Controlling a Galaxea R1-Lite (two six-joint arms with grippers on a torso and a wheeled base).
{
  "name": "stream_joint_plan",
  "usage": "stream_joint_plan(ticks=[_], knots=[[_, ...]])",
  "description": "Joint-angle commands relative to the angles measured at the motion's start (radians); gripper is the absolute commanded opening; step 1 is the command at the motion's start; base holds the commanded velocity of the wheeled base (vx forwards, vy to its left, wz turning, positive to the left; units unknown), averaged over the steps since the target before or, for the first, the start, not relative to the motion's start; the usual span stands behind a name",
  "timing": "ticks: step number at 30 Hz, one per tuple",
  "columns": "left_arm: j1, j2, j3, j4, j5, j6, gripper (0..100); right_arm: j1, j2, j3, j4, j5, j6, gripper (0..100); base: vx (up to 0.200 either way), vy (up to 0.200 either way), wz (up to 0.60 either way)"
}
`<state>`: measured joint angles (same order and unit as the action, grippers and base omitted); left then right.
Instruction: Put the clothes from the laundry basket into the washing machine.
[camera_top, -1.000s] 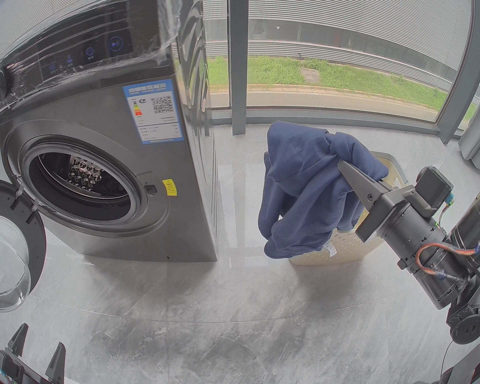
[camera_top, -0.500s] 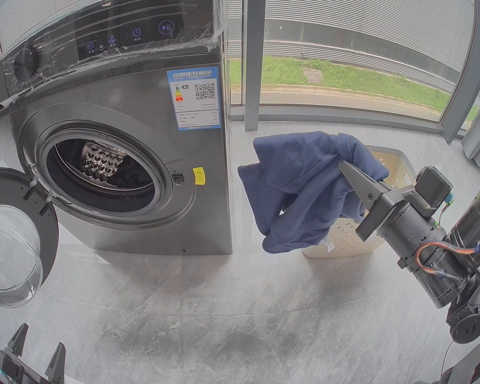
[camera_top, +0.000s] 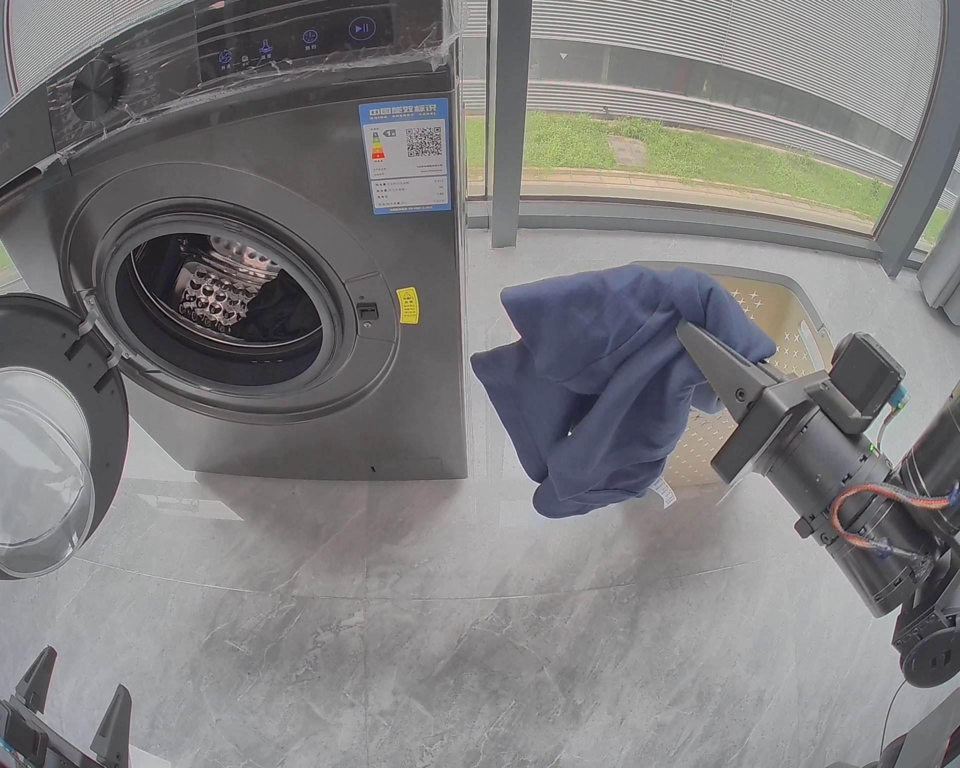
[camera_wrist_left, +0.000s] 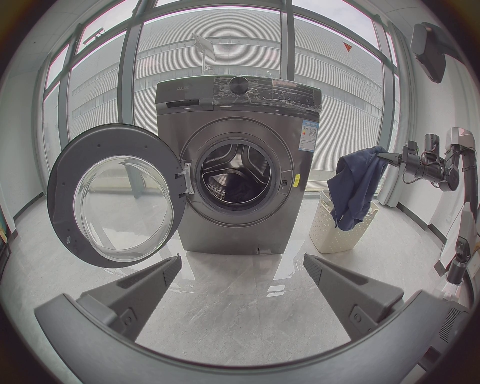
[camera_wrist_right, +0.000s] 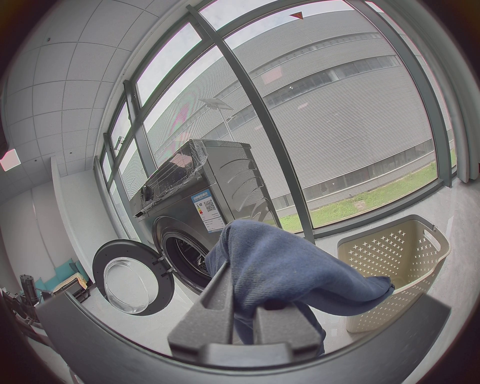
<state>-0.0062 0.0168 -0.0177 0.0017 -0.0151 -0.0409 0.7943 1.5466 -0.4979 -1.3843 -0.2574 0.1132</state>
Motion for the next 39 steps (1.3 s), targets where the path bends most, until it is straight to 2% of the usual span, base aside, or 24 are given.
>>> stream_joint_plan(ticks=[1, 27, 36, 39], knots=[[0.0, -0.017, 0.016, 0.0, 0.0, -0.001, 100, 0.0, 0.001, -0.001, -0.001, 0.0, 0.0, 0, 0.0, 0.2, 0.0], [0.0, -0.017, 0.016, 0.0, 0.0, -0.001, 100, -0.003, 0.0, -0.001, -0.001, 0.001, 0.002, 0, 0.0, 0.2, 0.0], [0.0, -0.017, 0.016, 0.0, 0.001, 0.001, 100, -0.006, 0.001, -0.007, -0.001, 0.0, 0.002, 0, 0.0, 0.0, 0.0], [0.0, -0.017, 0.016, 0.0, 0.001, -0.001, 100, -0.01, 0.001, -0.008, -0.001, 0.0, 0.002, 0, -0.2, 0.0, 0.0]])
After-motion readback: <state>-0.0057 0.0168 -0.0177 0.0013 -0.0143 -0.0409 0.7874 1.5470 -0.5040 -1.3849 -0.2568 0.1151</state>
